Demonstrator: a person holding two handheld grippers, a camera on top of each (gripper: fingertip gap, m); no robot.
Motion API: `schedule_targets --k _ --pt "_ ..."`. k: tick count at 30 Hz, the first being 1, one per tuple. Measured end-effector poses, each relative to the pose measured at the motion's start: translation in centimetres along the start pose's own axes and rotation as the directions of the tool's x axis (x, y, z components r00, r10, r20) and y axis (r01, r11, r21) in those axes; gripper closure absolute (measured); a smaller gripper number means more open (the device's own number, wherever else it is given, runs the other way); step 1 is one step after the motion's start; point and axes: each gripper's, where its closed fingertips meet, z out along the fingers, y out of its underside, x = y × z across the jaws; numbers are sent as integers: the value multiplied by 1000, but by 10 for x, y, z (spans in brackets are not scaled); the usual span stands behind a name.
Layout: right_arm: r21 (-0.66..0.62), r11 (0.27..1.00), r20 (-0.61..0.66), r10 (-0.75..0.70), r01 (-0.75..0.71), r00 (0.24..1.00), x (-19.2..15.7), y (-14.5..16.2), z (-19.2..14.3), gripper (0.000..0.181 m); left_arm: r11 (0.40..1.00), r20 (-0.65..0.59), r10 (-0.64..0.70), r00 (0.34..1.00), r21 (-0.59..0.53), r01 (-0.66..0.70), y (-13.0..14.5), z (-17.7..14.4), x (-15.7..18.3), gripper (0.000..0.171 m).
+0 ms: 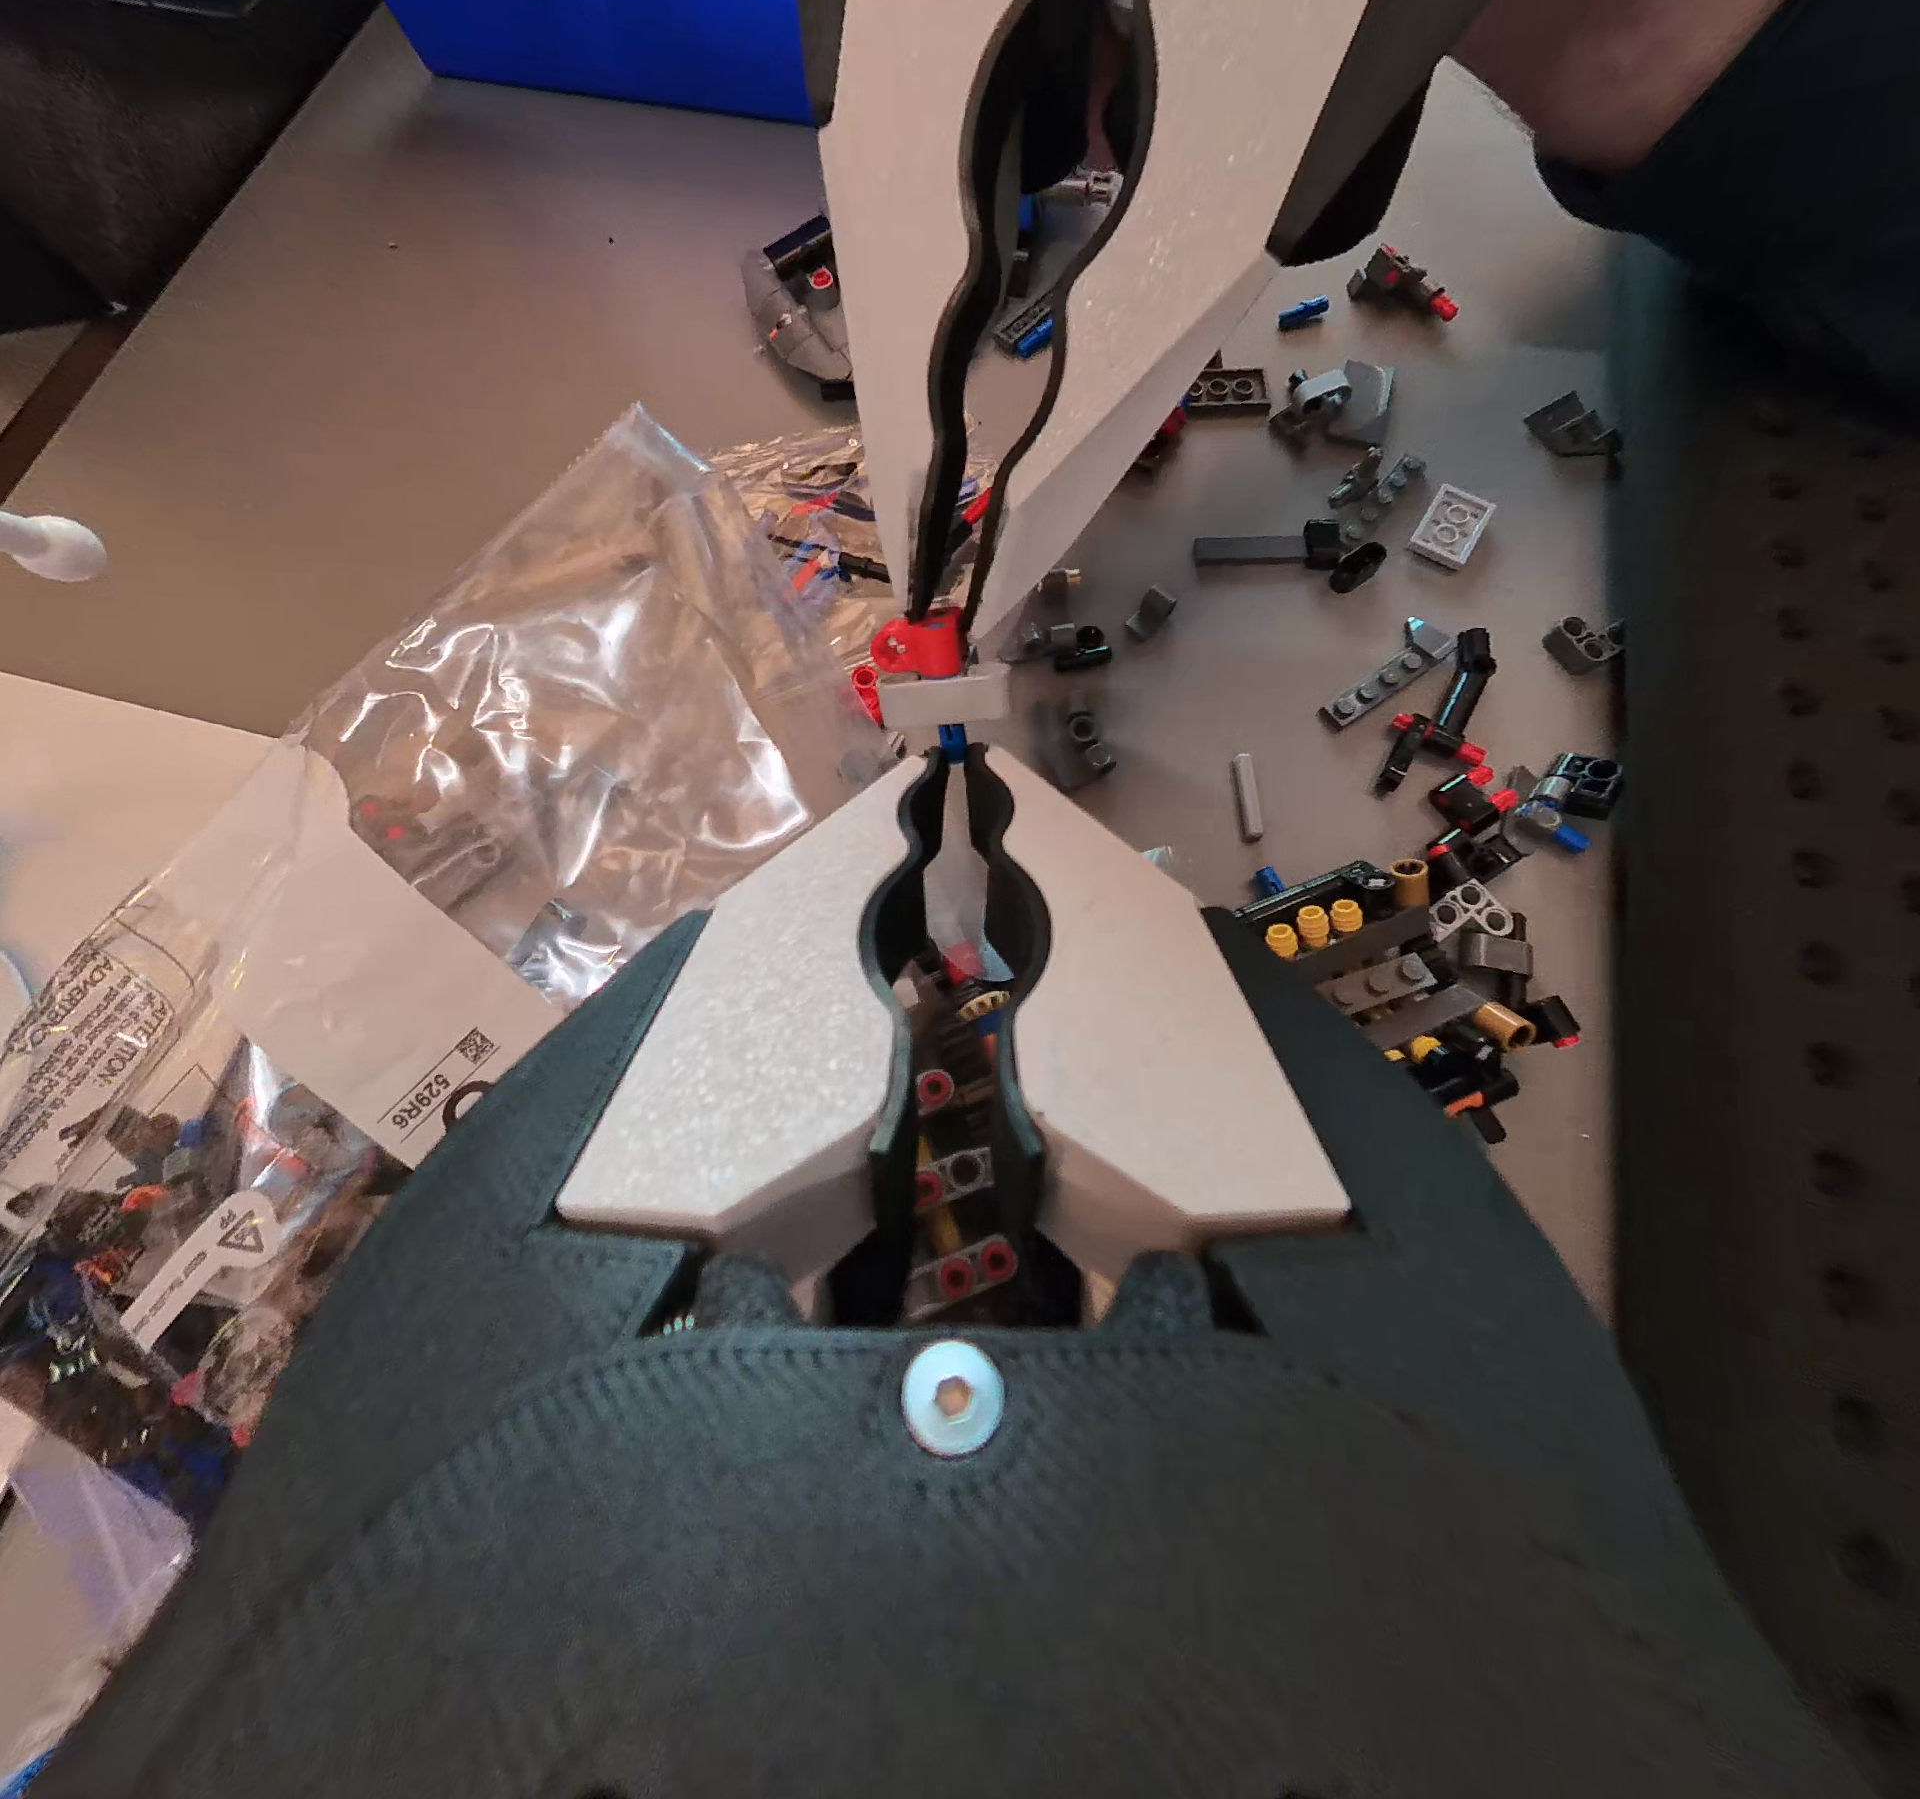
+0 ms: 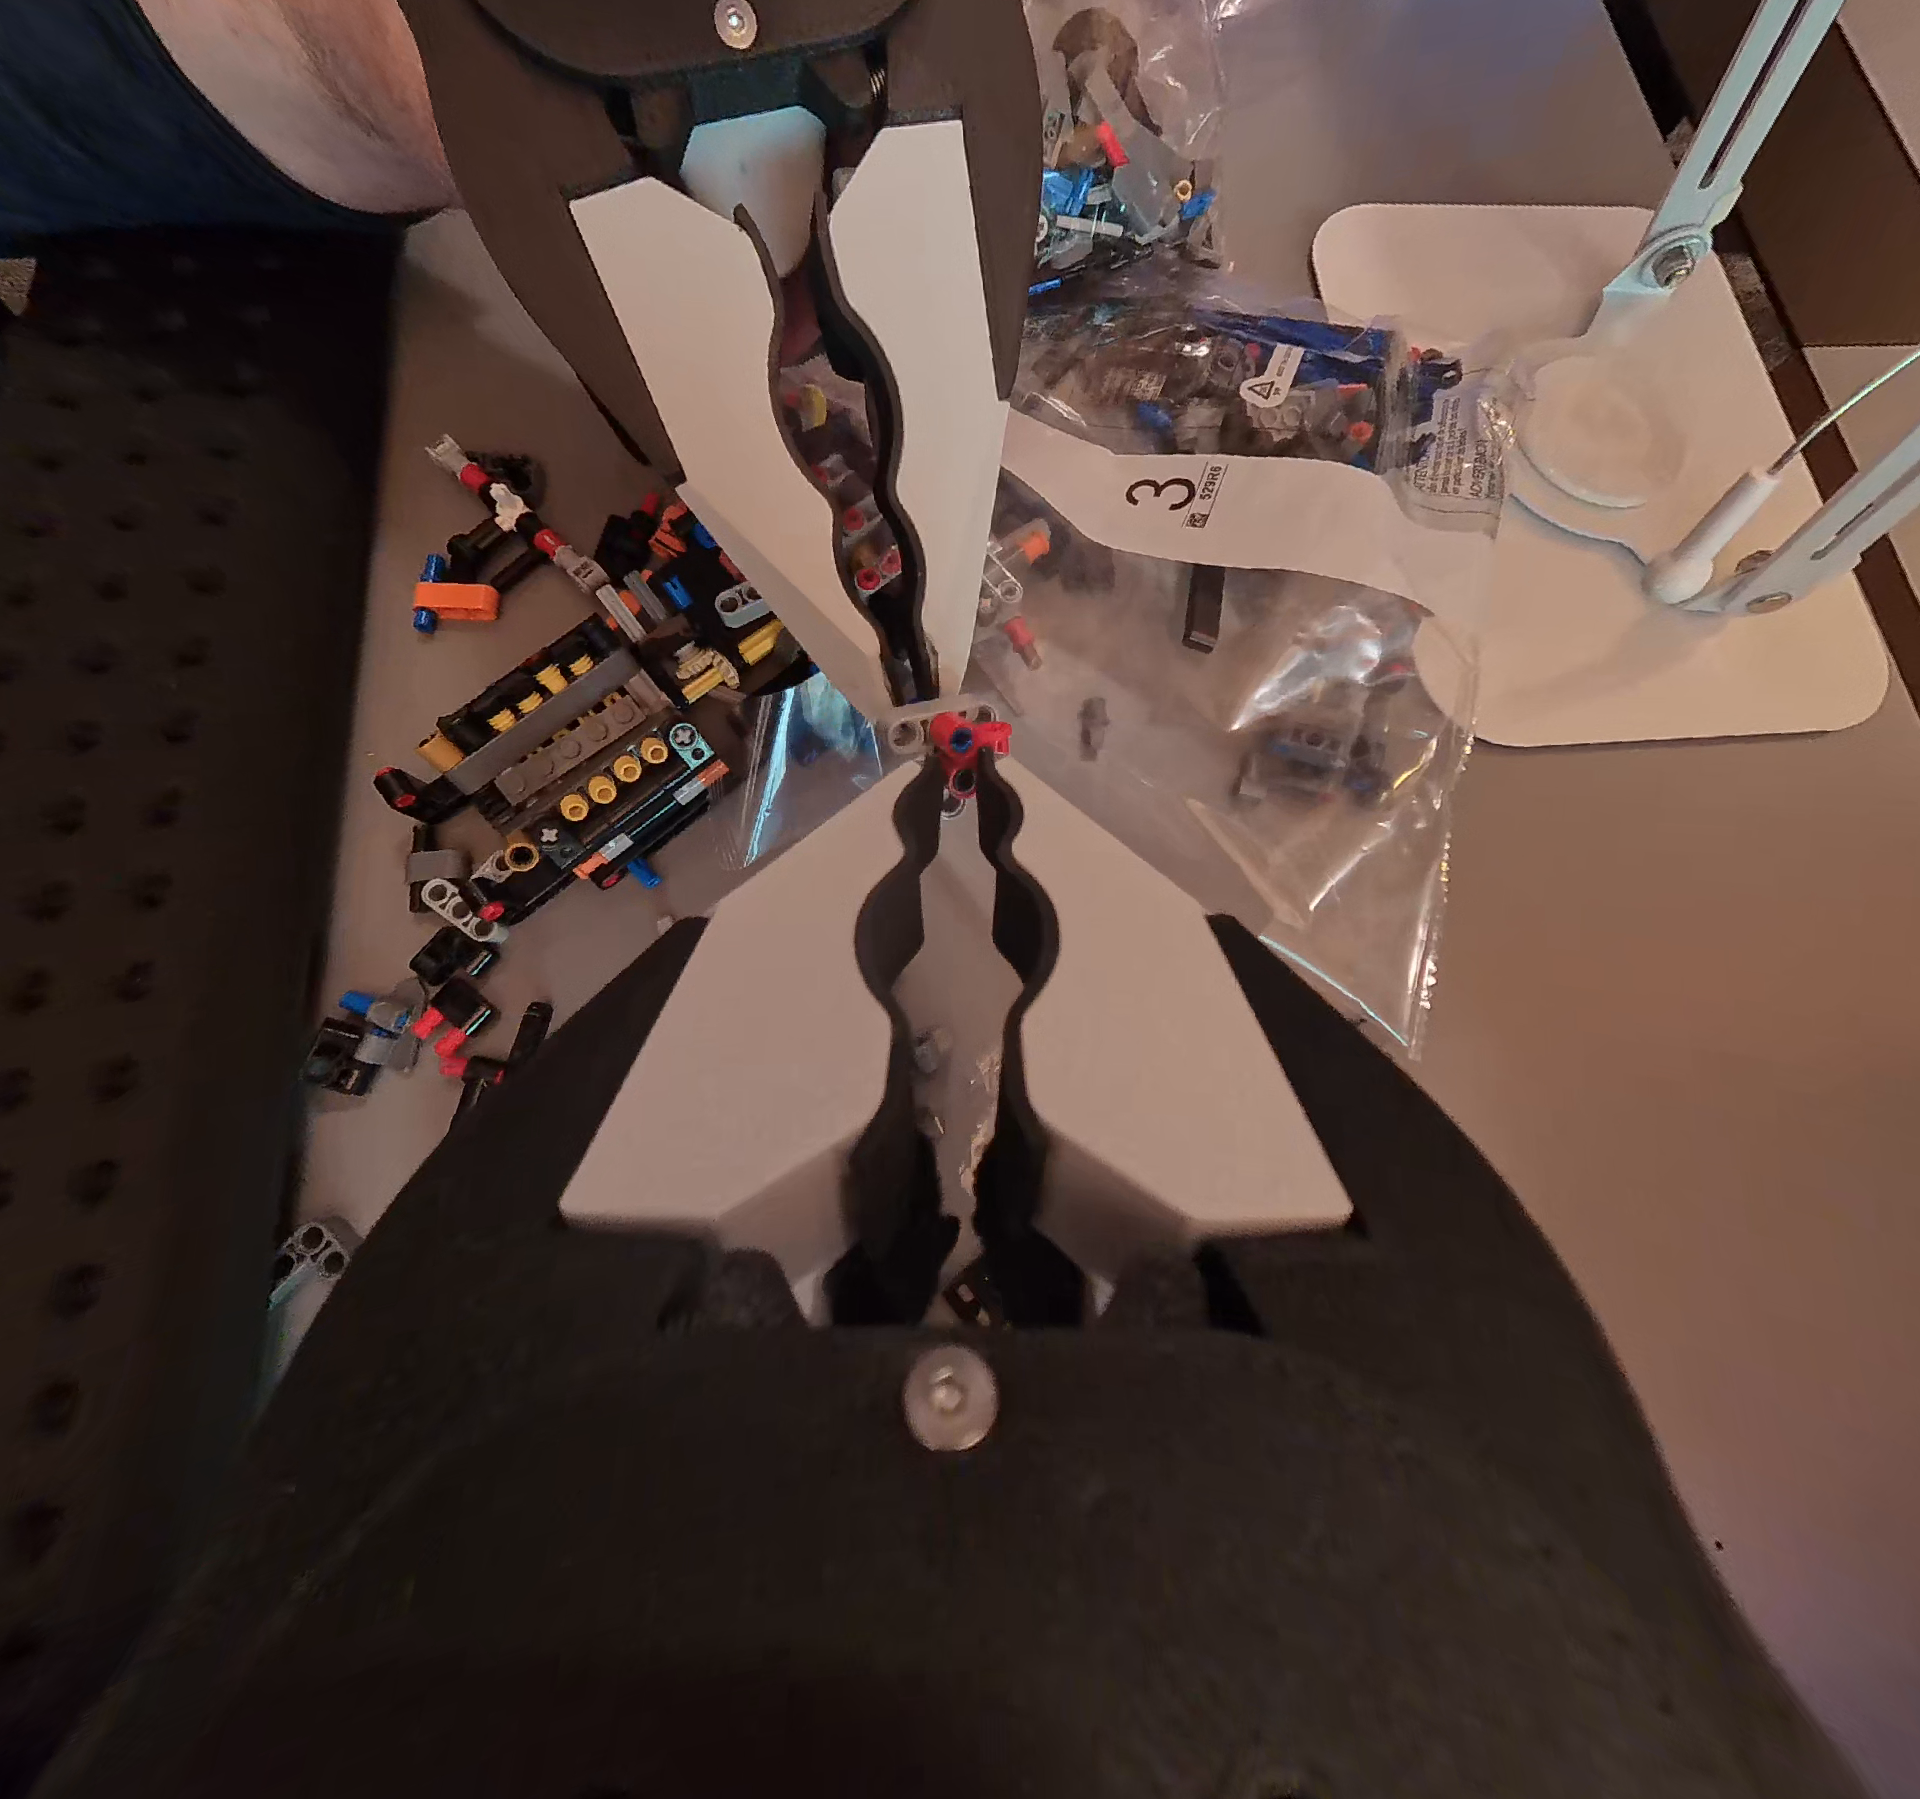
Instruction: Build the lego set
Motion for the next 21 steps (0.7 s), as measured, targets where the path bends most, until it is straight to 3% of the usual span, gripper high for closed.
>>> schedule_targets --k 10,15,21 --pt "18 1000 29 -4 3 1000 -5 -3 1 166 1000 -7 26 1000 -7 -26 1 0 2 170" --pt "0 1000 28 -15 15 1000 -6 1 1 177 999 -15 42 999 -23 -42 4 2 5 170" --pt "3 1000 21 -8 8 1000 -4 0 1 173 999 -19 42 999 -2 -42 1 0 5 170"
